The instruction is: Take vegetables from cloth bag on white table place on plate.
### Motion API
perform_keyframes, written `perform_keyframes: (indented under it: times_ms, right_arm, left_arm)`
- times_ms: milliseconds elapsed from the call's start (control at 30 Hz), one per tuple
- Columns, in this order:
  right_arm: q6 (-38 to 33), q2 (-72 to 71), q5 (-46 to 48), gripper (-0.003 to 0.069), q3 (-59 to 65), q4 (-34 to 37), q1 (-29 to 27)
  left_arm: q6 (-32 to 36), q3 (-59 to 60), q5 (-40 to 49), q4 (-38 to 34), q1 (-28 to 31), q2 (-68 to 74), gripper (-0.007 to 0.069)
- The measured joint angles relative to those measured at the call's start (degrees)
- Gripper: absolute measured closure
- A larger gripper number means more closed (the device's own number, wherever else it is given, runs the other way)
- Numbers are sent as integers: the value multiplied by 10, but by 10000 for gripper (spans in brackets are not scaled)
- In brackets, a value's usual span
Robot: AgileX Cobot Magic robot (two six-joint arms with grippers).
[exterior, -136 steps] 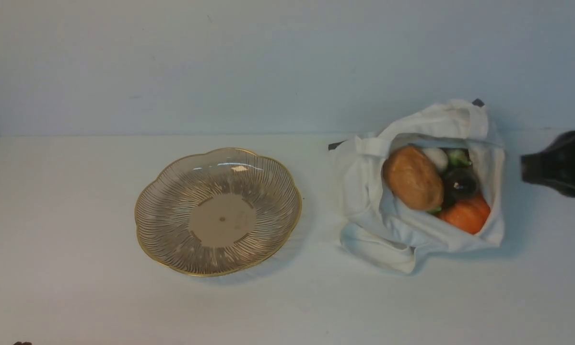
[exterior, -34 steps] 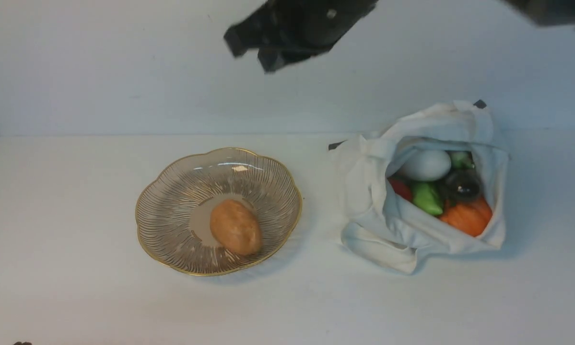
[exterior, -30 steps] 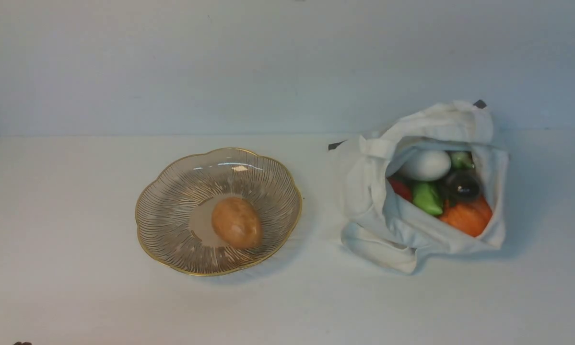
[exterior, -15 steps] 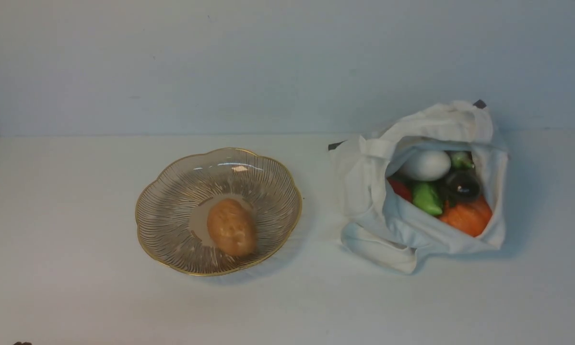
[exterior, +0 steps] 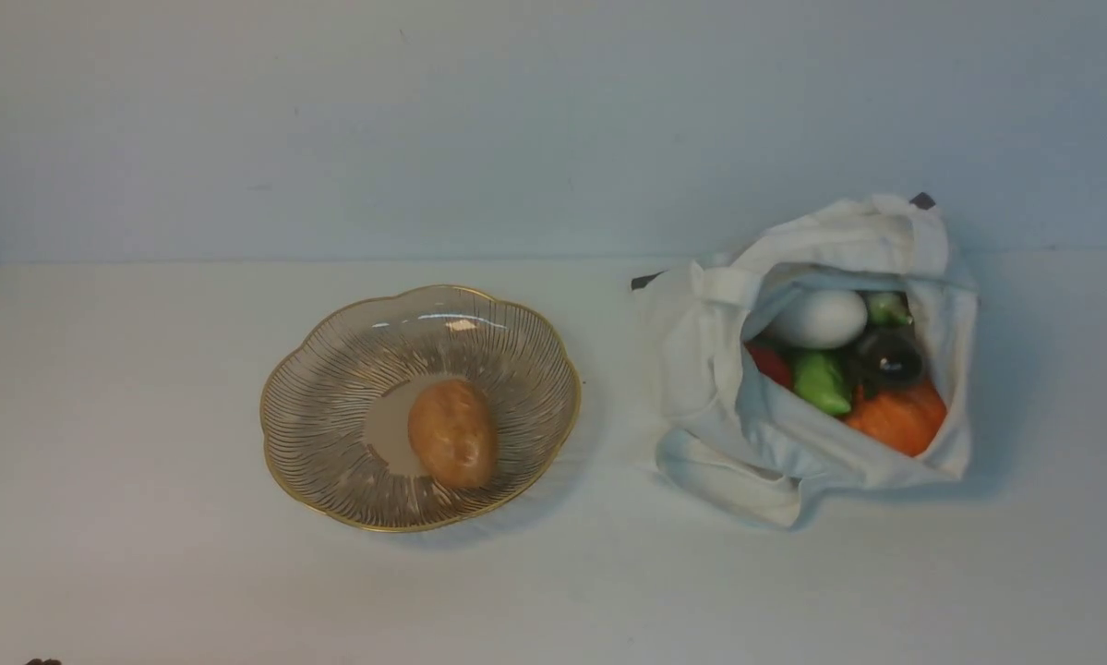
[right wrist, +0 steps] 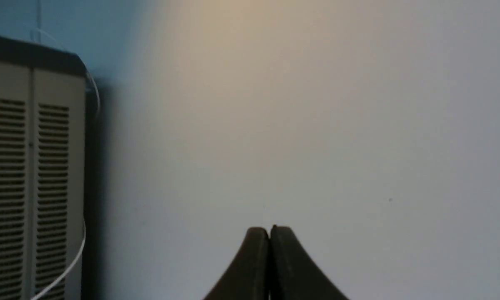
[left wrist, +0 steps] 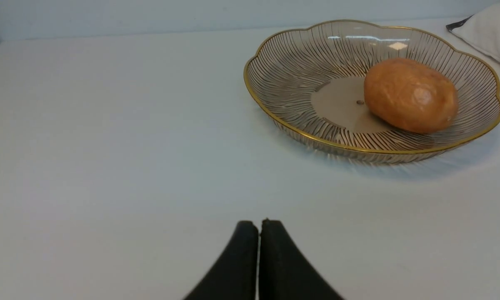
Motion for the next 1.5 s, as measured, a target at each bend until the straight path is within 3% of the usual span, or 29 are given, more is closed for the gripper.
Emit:
perform_keyframes:
  times_ms: [133, 533, 633, 733, 867, 1100, 1300, 1333, 1400, 1433, 1467, 1500]
  right_arm:
    - [0, -26, -34, 673, 55, -5, 0]
    - [0, -27, -19, 673, 70, -6, 0]
    - [-8, -27, -19, 673, 71, 12, 0]
    - [-73, -27, -12, 673, 73, 92, 0]
    - [-128, -27, 0, 673, 74, 147, 0]
    - [-145, -27, 41, 673, 78, 160, -5]
    - [-156, -27, 69, 673, 138, 138, -149]
    - [-156, -27, 70, 673, 174, 132, -210]
    - [-156, -27, 70, 673, 209, 130, -262]
    - [-156, -27, 70, 673, 209, 130, -262]
    - [-155, -27, 72, 673, 254, 131, -321]
    - [-154, -27, 73, 673, 258, 133, -326]
  left_arm:
    - [0, 0, 0, 0, 0, 0, 633]
    - [0, 0, 0, 0, 0, 0, 633]
    - [0, 0, 0, 0, 0, 0, 633]
    - [0, 0, 0, 0, 0, 0, 633]
    - [0, 0, 0, 0, 0, 0, 633]
    - [0, 0, 0, 0, 0, 0, 633]
    - [0, 0, 0, 0, 0, 0, 633]
    - [0, 0, 0, 0, 0, 0, 633]
    - [0, 0, 0, 0, 0, 0, 633]
    - [0, 0, 0, 0, 0, 0, 633]
    - [0, 0, 0, 0, 0, 0, 633]
    - [0, 0, 0, 0, 0, 0, 633]
